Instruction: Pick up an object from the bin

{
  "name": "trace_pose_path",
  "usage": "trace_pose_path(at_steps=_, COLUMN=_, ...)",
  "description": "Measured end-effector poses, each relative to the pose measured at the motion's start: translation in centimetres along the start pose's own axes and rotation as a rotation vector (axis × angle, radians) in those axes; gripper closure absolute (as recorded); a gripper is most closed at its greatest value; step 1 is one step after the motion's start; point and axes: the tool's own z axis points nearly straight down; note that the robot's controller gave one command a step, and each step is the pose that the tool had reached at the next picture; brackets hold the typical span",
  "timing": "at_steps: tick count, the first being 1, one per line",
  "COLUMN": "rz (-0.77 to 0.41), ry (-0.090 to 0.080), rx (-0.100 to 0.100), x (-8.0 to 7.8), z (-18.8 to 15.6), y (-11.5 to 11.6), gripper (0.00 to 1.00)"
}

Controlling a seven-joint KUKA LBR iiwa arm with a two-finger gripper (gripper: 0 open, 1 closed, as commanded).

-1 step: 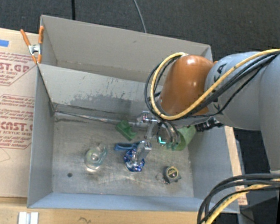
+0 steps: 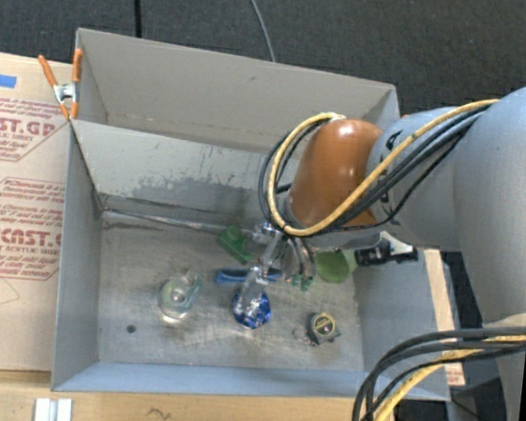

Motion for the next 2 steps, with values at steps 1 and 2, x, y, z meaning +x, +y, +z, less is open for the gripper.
trace_pose_path(at_steps=1, rz=0.152, ry=0.016, rx=0.003, x=-2.7, z=0.2, y=2.7, gripper=0.0)
trace_pose_path(at_steps=2, rz=0.304, ry=0.018, rx=0.007, x=-2.5, z=0.7, y=0.1, gripper=0.0)
